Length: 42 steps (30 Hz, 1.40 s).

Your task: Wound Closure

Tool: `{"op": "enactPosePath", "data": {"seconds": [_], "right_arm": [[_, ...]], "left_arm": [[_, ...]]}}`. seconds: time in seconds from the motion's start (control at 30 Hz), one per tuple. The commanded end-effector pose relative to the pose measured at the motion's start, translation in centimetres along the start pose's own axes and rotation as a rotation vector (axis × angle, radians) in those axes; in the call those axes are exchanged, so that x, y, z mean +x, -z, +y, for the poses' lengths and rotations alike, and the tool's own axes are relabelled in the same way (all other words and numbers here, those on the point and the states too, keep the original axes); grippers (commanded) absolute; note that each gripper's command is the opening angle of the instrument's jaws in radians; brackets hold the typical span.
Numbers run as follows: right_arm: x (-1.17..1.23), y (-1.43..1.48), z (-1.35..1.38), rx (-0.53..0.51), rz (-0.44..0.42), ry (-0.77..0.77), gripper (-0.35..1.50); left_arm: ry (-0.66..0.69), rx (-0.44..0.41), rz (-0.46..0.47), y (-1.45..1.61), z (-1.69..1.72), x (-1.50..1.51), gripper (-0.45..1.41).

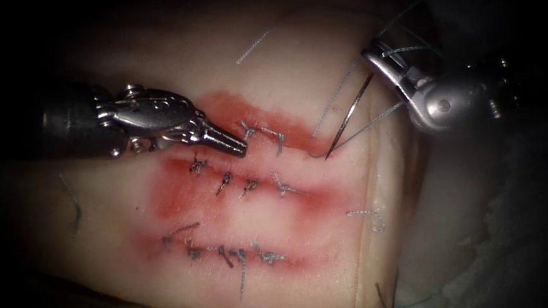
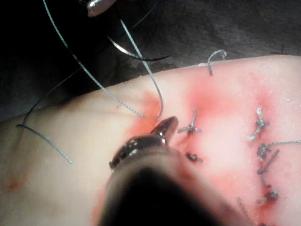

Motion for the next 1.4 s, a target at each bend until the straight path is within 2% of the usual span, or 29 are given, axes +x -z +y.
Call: {"op": "enactPosePath", "data": {"seconds": [0.03,0.17,0.23,0.3,0.5,0.77,1.0,1.03,1.13,1.17,1.23,1.4], "right_arm": [[0.04,-0.08,0.05,0.001,-0.004,0.015,-0.35],[0.10,-0.11,-0.02,-0.016,-0.012,0.050,-0.35],[0.15,-0.11,-0.09,-0.042,-0.026,0.060,-0.35],[0.17,-0.11,-0.11,-0.051,-0.031,0.075,-0.35],[0.19,-0.16,-0.08,-0.122,-0.076,0.172,-0.35],[0.29,-0.31,0.13,-0.199,-0.153,0.327,-0.35],[0.32,-0.35,0.11,-0.232,-0.124,0.395,-0.35],[0.32,-0.34,0.10,-0.233,-0.125,0.394,-0.35],[0.33,-0.31,0.07,-0.235,-0.127,0.399,-0.35],[0.34,-0.31,0.07,-0.239,-0.132,0.406,-0.35],[0.35,-0.32,0.08,-0.252,-0.143,0.406,-0.35],[0.40,-0.31,0.14,-0.297,-0.191,0.426,-0.35]], "left_arm": [[-0.006,0.002,0.001,-0.15,0.03,-0.03,-0.45],[0.055,0.071,0.004,-0.55,0.07,-0.09,-0.45],[0.090,0.052,0.007,-0.85,0.24,-0.15,-0.45],[0.112,0.047,0.010,-0.95,0.32,-0.13,-0.45],[0.147,0.038,0.020,-0.92,0.47,-0.02,-0.45],[0.161,0.029,0.024,-0.87,0.34,0.10,-0.45],[0.164,-0.009,0.009,-0.93,0.30,0.20,-0.45],[0.140,-0.026,-0.002,-0.92,0.31,0.19,-0.45],[-0.059,-0.066,-0.018,-0.90,0.32,0.20,-0.45],[-0.185,-0.071,-0.058,-0.89,0.34,0.22,-0.45],[-0.291,-0.067,-0.103,-0.89,0.37,0.24,-0.45],[-0.295,-0.108,-0.178,-0.87,0.49,0.26,-0.45]]}}
